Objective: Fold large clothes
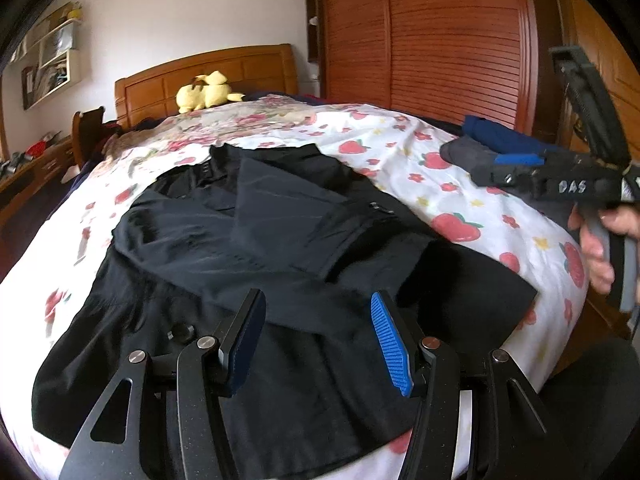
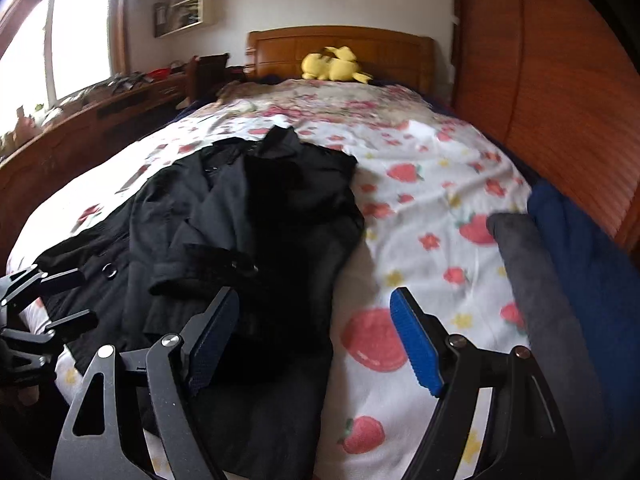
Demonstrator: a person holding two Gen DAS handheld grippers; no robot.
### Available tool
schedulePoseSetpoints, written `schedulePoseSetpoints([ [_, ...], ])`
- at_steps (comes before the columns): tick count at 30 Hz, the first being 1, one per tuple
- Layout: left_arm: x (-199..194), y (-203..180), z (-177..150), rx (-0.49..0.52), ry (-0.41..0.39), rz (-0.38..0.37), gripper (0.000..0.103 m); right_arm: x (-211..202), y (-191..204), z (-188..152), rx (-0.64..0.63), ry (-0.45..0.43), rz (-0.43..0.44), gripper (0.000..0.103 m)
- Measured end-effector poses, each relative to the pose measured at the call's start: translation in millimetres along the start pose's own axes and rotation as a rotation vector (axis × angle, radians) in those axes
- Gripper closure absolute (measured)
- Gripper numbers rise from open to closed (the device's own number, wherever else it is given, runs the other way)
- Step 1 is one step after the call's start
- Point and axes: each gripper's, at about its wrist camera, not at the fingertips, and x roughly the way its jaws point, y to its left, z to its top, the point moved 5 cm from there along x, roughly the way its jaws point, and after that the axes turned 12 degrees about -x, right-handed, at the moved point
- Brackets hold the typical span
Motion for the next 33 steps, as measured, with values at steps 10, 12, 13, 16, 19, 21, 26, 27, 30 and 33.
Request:
schedulePoseSetpoints([
  [10,24,-26,10,0.06,0.048,-0.049,0.046,9,-10,-44,0.057,0.007,-0.002,0.024],
  [12,33,-30,14,0.067,0.061,-0.058,0.046,6,-12,-45,0.045,0.0,-0.008,0.024],
  [13,38,-31,17,0.071,0.071,-0.052,0.046,5,-12,-46,0.042,-0.006,-0.009,0.024],
  [16,51,-37,25,0.09,0.1,-0.059,0.046,-1,-13,-49,0.049,-0.021,0.012,0.024],
  [19,62,-43,30,0.097,0.139,-0.089,0.053,-8,-12,-53,0.037,-0.032,0.016,0.024],
  [21,69,-48,30,0.111,0.165,-0.094,0.053,-11,-13,-55,0.035,-0.036,0.022,0.024],
  [26,83,-62,25,0.167,0.202,-0.058,0.053,-13,-17,-65,0.032,-0.021,0.026,0.024],
  [27,87,-64,25,0.181,0.204,-0.036,0.055,-13,-19,-67,0.034,-0.018,0.026,0.024],
  [30,95,-69,30,0.228,0.201,0.044,0.08,-17,-24,-72,0.046,-0.019,0.025,0.024],
  [33,96,-71,32,0.253,0.224,0.049,0.099,-22,-28,-75,0.061,-0.03,0.033,0.024],
])
